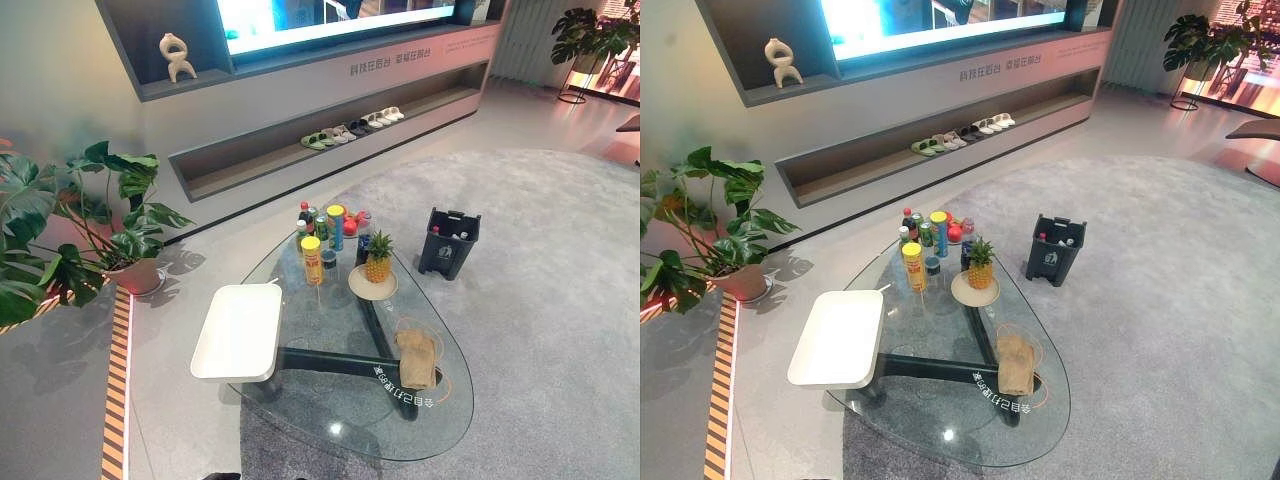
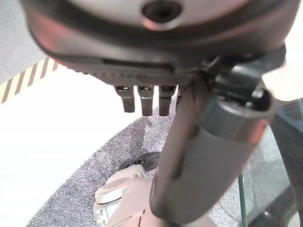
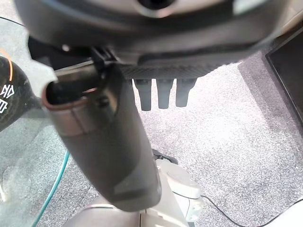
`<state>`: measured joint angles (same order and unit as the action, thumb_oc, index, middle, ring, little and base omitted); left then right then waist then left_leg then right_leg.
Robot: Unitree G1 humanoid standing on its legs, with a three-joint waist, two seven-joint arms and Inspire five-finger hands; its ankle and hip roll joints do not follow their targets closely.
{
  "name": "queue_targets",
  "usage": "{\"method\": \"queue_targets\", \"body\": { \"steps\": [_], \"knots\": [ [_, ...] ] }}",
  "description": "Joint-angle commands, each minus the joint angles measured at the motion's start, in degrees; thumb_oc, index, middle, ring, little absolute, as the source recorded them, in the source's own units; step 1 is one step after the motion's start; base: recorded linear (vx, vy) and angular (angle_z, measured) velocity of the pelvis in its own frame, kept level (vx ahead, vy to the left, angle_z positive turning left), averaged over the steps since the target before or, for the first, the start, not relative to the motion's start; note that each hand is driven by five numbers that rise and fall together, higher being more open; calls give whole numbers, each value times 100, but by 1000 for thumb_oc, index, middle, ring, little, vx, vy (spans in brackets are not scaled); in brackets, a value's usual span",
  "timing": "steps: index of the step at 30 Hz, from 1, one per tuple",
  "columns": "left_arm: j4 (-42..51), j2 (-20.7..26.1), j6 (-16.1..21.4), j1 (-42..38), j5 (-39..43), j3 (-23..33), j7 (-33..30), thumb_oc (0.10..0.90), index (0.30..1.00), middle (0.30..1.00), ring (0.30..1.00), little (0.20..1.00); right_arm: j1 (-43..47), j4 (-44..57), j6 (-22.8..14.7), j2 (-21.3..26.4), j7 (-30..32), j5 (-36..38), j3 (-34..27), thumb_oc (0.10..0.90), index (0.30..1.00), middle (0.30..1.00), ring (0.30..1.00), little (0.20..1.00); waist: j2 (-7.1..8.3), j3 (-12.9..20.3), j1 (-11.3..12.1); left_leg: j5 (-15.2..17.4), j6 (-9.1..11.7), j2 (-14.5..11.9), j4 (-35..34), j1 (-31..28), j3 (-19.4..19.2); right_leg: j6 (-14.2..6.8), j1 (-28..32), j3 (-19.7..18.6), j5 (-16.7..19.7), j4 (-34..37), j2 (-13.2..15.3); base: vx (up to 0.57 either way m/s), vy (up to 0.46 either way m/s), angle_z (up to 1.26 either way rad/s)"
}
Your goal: Wipe the table with a cloth and put it in the basket.
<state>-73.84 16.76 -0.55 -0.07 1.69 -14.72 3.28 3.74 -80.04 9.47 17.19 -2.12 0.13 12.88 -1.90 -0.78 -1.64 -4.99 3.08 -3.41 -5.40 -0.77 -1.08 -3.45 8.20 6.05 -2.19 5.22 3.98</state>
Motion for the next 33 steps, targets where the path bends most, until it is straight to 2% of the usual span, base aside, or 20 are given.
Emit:
{"method": "queue_targets", "body": {
  "steps": [1,13,20,21,23,27,30,33],
  "knots": [
    [-337,110,133,-552,54,201,-39,800,900,900,900,900,376,-406,0,152,307,-29,-70,800,900,900,900,900,67,-259,248,670,229,-213,39,-312,-494,-452,-330,411,245,-22,495,0,0,0],
    [-373,116,182,-552,66,261,-133,800,900,900,900,900,366,-405,-72,173,700,-99,-135,800,900,900,900,900,75,-252,235,671,223,-211,39,-312,-489,-455,-348,374,261,-22,481,0,0,0],
    [-272,242,146,-571,198,284,-217,800,900,900,900,900,419,-263,-48,333,859,-525,-14,800,900,900,900,900,53,-354,208,625,228,-210,39,-242,-468,-459,-423,273,296,-22,457,28,3,0],
    [-221,277,161,-596,265,257,-244,800,900,900,900,900,467,-205,-45,378,930,-646,42,800,900,900,900,900,39,-414,199,590,227,-215,39,-163,-476,-459,-507,242,325,-22,458,0,0,0],
    [-119,352,147,-653,406,187,-192,800,900,900,900,900,505,-61,-138,458,1114,-1388,255,800,900,900,900,900,19,-521,171,532,222,-218,39,-2,-472,-455,-678,178,375,-22,445,-62,21,-1],
    [-56,541,-103,-1066,953,77,304,800,900,900,900,900,759,133,-73,580,1264,-1731,693,800,900,900,900,900,11,-935,104,387,169,-200,39,502,-445,-396,-1203,63,512,-22,392,-198,-3,1],
    [-68,593,-221,-1208,1058,123,363,800,900,900,900,900,816,184,9,602,1296,-1899,810,800,900,900,900,900,4,-1098,73,317,145,-151,39,732,-384,-383,-1451,18,578,-22,363,-125,0,1],
    [-77,698,-181,-1378,1175,131,431,800,900,900,900,900,935,214,77,653,1260,-2024,942,800,900,900,900,900,2,-1277,59,235,130,-116,39,967,-354,-372,-1702,-31,665,-22,345,-110,7,1]
  ]
}}
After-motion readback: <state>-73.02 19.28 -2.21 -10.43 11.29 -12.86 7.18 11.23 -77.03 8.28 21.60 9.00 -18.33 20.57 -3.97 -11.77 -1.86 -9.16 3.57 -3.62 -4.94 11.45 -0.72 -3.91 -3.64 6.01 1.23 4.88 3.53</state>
